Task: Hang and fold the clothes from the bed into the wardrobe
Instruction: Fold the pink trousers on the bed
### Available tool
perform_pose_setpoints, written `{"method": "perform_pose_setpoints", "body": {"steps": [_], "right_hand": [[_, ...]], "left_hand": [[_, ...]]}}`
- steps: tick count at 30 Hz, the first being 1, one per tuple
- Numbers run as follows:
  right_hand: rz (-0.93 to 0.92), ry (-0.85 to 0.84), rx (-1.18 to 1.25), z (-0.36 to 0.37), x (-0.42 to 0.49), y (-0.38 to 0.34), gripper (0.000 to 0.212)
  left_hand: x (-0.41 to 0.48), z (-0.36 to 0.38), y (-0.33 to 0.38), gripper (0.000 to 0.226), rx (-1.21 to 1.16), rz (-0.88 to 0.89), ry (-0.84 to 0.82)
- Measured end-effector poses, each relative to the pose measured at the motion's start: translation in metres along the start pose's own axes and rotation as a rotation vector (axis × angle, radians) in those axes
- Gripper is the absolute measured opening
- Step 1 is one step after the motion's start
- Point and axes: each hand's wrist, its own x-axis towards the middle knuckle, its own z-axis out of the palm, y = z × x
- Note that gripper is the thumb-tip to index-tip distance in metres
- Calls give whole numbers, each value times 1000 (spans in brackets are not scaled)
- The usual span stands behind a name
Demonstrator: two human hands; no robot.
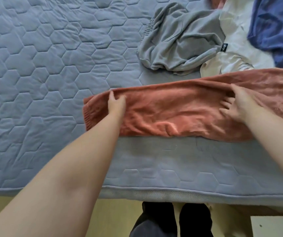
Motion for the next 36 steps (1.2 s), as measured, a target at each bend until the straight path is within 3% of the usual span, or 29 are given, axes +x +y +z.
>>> {"method": "perform_pose_setpoints", "body": {"steps": [3, 6, 10, 17, 22, 25, 28, 30, 33, 36], "right_hand": [[-6, 25, -34, -4, -1, 17, 51], [-14, 51, -27, -14, -6, 30, 43], [56, 59, 111, -37, -18, 39, 40], [194, 31, 616, -112, -29, 45, 34], [230, 179, 1100, -198, -30, 56, 58], [241, 280, 1199, -250, -32, 68, 42], [225, 325, 1109, -285, -32, 60, 23], [173, 331, 1016, -299, -26, 39, 16], [82, 333, 865, -310, -11, -14, 2], [-1, 336, 742, -313, 8, -70, 31]], "left_hand": [[-8, 18, -22, 70, 468, 158, -177], [-22, 45, -32, 71, 722, 258, -286], [-53, 94, -24, 71, 807, 300, -356], [-138, 206, -4, 52, 721, 452, -470], [-201, 284, 12, 26, 475, 446, -537], [-223, 319, 21, 15, 257, 246, -520], [-233, 343, 30, 27, -103, -261, -506], [-236, 351, 38, 32, -199, -444, -470], [-234, 359, 60, 19, -209, -448, -382], [-226, 366, 98, 15, -488, -371, -419]]}}
